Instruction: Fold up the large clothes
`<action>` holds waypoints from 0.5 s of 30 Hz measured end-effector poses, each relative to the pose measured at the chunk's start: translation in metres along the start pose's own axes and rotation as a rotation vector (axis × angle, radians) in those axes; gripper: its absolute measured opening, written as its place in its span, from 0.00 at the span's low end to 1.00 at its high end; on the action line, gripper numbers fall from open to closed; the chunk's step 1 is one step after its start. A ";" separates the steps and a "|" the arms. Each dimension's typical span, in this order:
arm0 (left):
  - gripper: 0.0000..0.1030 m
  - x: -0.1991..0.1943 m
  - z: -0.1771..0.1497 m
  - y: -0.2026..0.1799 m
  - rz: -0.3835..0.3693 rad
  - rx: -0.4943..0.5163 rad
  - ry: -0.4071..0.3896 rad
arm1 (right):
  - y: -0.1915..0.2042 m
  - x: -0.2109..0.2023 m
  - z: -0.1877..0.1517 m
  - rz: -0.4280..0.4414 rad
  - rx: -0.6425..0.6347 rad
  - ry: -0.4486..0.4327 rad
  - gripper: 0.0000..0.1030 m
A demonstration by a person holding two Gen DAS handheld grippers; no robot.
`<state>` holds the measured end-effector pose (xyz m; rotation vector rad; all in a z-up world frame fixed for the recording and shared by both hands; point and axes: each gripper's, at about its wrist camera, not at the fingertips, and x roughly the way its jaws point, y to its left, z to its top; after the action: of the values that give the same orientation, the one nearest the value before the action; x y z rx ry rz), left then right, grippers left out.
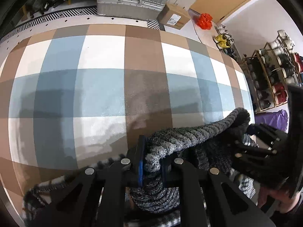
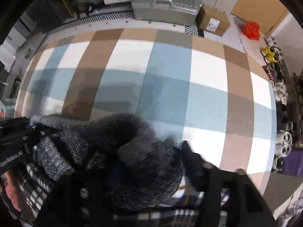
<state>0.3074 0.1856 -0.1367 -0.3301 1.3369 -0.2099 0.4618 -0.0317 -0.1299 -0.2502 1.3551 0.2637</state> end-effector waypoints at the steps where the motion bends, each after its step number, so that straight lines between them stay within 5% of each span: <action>1: 0.08 -0.002 0.000 0.000 0.013 -0.002 -0.010 | 0.005 -0.001 -0.004 -0.044 -0.027 0.004 0.35; 5: 0.07 -0.022 0.000 -0.009 0.013 -0.009 -0.037 | 0.009 -0.007 -0.015 -0.105 -0.082 0.004 0.17; 15: 0.05 -0.067 -0.005 -0.020 -0.023 -0.062 -0.129 | 0.006 -0.061 -0.049 -0.074 -0.122 -0.238 0.13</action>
<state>0.2883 0.1890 -0.0692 -0.4051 1.2145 -0.1643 0.4028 -0.0450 -0.0803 -0.3592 1.0940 0.3049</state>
